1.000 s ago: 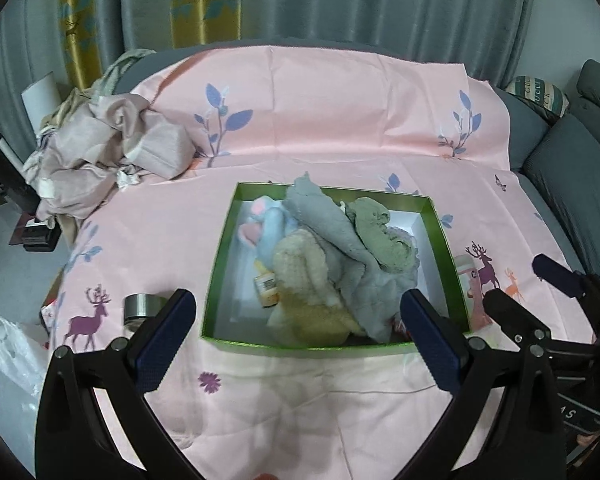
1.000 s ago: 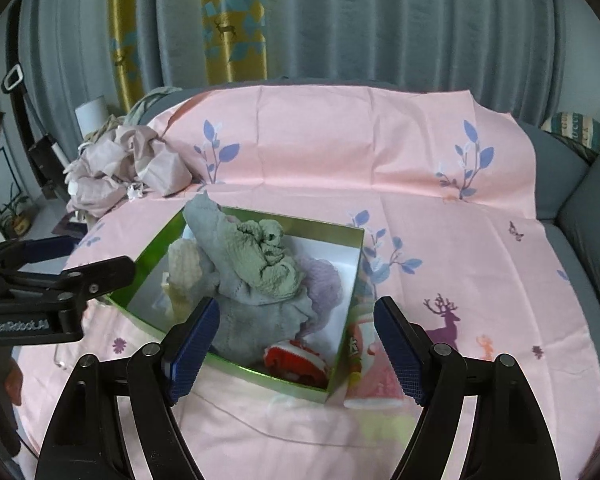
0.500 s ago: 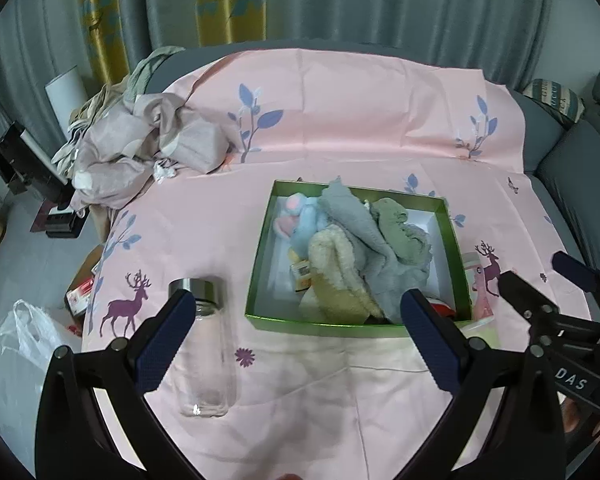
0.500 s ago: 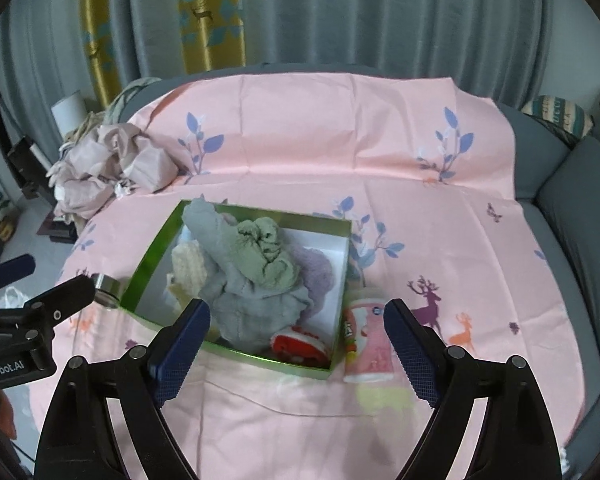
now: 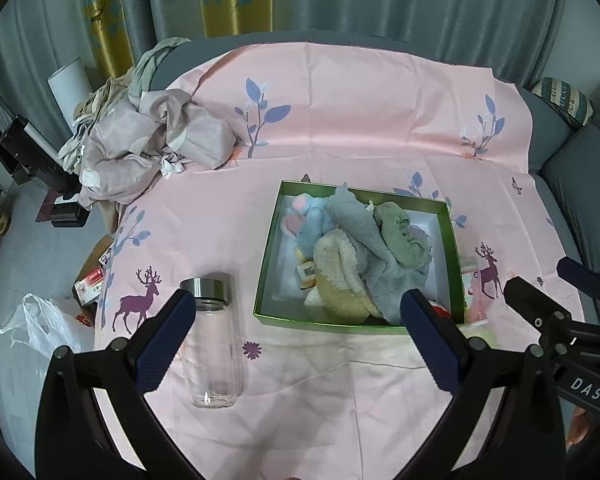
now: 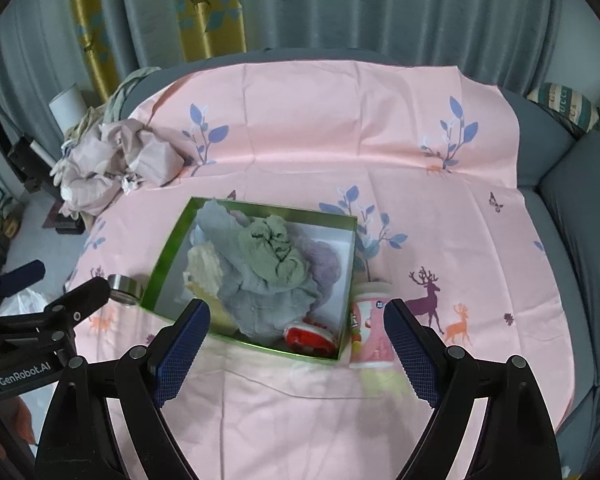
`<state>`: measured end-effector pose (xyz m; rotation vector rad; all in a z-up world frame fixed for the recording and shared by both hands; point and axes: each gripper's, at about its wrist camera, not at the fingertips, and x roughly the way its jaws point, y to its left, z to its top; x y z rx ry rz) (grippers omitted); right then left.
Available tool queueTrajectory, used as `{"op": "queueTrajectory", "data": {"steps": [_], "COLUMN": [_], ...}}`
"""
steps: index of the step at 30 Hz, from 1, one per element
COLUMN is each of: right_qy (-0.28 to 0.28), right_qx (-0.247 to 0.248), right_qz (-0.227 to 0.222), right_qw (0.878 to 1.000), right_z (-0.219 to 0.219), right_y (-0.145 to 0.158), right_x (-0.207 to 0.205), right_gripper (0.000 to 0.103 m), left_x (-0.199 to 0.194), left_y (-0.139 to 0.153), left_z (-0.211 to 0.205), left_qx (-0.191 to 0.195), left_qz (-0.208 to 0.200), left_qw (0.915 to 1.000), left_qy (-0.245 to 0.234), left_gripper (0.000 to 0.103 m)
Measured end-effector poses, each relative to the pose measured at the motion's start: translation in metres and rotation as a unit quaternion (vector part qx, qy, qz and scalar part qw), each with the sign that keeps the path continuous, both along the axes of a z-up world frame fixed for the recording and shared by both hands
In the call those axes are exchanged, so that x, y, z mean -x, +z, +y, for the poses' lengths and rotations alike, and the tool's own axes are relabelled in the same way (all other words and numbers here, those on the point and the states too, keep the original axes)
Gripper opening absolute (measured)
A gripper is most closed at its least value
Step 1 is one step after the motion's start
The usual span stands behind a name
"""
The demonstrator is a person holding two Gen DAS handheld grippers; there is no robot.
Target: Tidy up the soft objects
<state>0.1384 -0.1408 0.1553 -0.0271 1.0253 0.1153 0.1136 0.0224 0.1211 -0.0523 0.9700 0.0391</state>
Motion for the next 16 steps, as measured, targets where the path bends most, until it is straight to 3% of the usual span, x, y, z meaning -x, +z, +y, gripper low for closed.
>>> {"op": "queueTrajectory", "data": {"steps": [16], "right_qy": [0.004], "right_qx": [0.002], "right_qz": [-0.011], "right_qw": [1.0], "right_z": [0.002], "right_y": [0.014], "right_x": [0.001], "right_gripper": [0.089], "left_x": [-0.001], "left_y": [0.014], "left_z": [-0.009], "left_qx": [-0.007], "left_qz": [-0.018], "left_qw": [0.9998], "left_qy": [-0.001], "left_gripper": [0.102]}}
